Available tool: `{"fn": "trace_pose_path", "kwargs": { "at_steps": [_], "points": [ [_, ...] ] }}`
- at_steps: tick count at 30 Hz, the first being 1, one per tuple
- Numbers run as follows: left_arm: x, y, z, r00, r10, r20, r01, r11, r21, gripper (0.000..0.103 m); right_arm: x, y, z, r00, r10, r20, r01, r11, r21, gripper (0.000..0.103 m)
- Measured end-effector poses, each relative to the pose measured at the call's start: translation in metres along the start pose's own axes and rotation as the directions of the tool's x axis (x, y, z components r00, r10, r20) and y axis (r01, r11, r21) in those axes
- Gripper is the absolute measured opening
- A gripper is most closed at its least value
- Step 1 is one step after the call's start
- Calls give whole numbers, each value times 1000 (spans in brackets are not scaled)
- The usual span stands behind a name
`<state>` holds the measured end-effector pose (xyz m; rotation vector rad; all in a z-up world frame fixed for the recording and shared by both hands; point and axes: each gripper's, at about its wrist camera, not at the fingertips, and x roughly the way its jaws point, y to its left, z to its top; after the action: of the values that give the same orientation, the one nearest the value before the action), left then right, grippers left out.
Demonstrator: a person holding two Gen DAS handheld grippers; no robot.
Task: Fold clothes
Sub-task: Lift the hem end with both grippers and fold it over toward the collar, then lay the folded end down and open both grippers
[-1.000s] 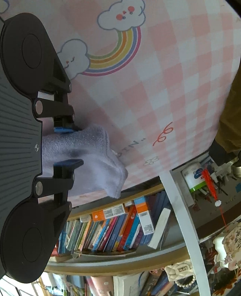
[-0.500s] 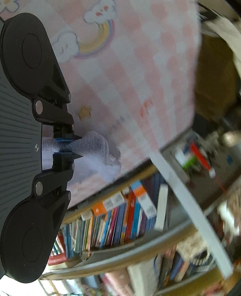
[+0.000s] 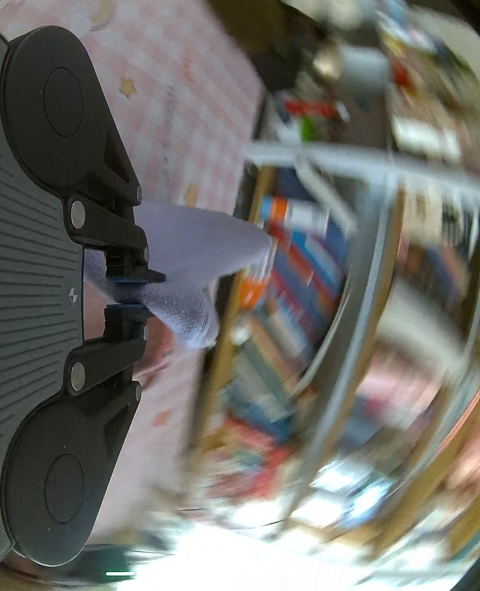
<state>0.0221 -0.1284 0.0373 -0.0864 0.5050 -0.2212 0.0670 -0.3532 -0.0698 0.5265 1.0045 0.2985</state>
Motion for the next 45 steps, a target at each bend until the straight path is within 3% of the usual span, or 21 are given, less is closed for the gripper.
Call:
{"fn": "trace_pose_path", "kwargs": {
  "at_steps": [3, 6, 13, 23, 25, 27, 30, 31, 32, 34, 36, 37, 40, 45],
  "points": [
    [24, -36, -22, 990, 15, -138, 0, 994, 107, 14, 0, -7, 5, 999, 44, -30, -44, 999, -5, 11],
    [40, -60, -44, 978, 93, -189, -46, 971, 236, 15, -1, -15, 10, 994, 82, -66, -83, 996, -15, 14],
    [41, -79, -54, 969, 184, -165, -125, 941, 313, 17, -3, -27, 16, 983, 146, -114, -147, 989, 1, 17],
    [28, -111, -49, 979, 196, -60, -157, 903, 400, 13, 1, -28, 19, 976, 168, -136, -169, 986, 3, 14],
    [38, -117, -56, 971, 210, -114, -135, 877, 461, 13, 1, -30, 20, 975, 174, -136, -175, 985, 7, 14],
    [51, -124, -73, 953, 243, -181, -108, 832, 544, 15, 1, -31, 20, 974, 179, -137, -179, 984, 10, 14],
    [58, -135, -91, 945, 283, -165, -117, 761, 638, 17, 1, -31, 20, 974, 181, -139, -181, 983, 11, 14],
    [57, -137, -91, 944, 289, -161, -121, 755, 644, 17, 1, -31, 20, 974, 179, -140, -180, 984, 8, 14],
    [56, -138, -89, 943, 291, -161, -124, 755, 644, 20, 1, -30, 20, 974, 177, -141, -178, 984, 5, 13],
    [48, -135, -78, 954, 250, -166, -108, 802, 587, 31, 0, -29, 20, 975, 171, -144, -173, 985, -3, 14],
    [36, -131, -68, 966, 202, -163, -89, 847, 524, 36, -4, -28, 20, 978, 154, -141, -159, 987, -26, 20],
    [31, -130, -66, 971, 171, -170, -66, 866, 495, 40, -8, -27, 21, 980, 147, -138, -153, 987, -39, 27],
    [14, -124, -62, 979, 70, -192, 15, 914, 406, 46, -20, -25, 24, 983, 148, -108, -155, 986, -61, 34],
    [-15, -103, -50, 987, -46, -155, 82, 968, 236, 47, -44, -19, 33, 983, 178, -34, -180, 980, -80, 37]
  ]
}}
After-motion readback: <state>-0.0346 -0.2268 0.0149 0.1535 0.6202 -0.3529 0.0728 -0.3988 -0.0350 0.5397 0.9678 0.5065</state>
